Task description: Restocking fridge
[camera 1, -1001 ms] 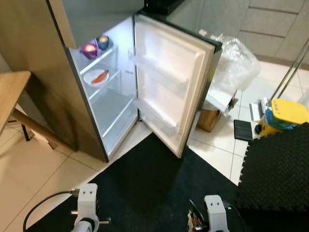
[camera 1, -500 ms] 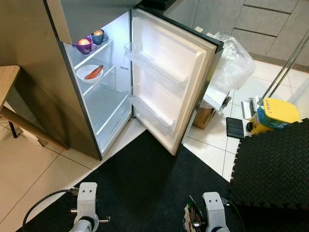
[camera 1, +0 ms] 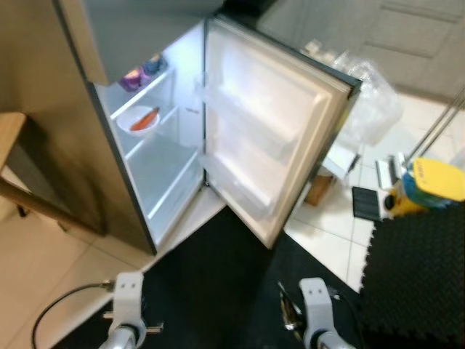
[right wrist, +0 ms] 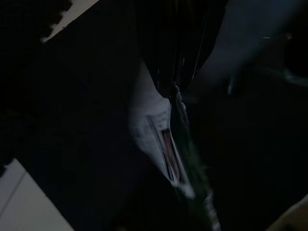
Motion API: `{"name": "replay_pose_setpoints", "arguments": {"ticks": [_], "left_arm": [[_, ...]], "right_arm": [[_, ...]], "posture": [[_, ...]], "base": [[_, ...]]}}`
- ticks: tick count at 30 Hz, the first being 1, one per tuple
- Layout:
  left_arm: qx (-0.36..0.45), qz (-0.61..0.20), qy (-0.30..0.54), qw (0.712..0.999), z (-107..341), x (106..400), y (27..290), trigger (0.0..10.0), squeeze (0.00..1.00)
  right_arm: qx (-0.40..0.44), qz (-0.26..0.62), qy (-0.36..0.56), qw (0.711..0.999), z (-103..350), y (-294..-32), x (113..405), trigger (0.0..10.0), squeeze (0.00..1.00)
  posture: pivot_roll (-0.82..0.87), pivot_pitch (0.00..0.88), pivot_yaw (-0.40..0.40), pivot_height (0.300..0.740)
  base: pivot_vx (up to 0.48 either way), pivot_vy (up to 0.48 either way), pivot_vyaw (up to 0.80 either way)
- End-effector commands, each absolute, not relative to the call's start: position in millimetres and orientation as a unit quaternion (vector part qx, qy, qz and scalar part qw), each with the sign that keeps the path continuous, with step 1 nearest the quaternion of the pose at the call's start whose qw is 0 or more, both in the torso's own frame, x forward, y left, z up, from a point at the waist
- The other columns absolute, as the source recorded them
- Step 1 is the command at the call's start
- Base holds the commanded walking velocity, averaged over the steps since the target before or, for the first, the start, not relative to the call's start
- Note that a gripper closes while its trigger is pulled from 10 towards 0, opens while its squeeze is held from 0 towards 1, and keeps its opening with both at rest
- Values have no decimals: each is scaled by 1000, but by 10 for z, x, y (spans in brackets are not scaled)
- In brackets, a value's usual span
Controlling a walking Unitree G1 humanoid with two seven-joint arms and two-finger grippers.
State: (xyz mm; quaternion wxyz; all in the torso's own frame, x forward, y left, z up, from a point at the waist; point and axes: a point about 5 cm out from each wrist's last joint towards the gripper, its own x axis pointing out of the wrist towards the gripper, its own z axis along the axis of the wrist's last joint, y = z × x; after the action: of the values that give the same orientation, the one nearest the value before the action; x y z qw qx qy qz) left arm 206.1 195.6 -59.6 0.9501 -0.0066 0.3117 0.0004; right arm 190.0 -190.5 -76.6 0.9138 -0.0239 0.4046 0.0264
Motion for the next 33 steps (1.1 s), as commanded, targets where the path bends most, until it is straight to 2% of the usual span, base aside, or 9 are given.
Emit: {"name": "replay_pose_setpoints", "arguments": {"ticks": [1,12,28,33], "left_arm": [[-5,-10,326,945,-645,1996,1909,10000,0],[-2,-14,325,946,-642,1999,1902,10000,0],[0,-18,330,944,-654,1977,1907,10000,0],[0,-20,328,944,-653,1978,1901,10000,0]], "right_arm": [[-26,22,408,913,-774,-1947,1870,10000,0],[-22,16,411,911,-775,-2005,1853,10000,0],[-17,17,409,912,-810,-1962,1773,10000,0],[-22,28,403,915,-796,-1927,1807,10000,0]], "posture": [[-79,73,4,740],[-76,80,12,740],[-78,93,15,740],[-79,99,14,740]], "base": [[289,0,0],[286,0,0],[272,0,-730],[153,0,0]]}}
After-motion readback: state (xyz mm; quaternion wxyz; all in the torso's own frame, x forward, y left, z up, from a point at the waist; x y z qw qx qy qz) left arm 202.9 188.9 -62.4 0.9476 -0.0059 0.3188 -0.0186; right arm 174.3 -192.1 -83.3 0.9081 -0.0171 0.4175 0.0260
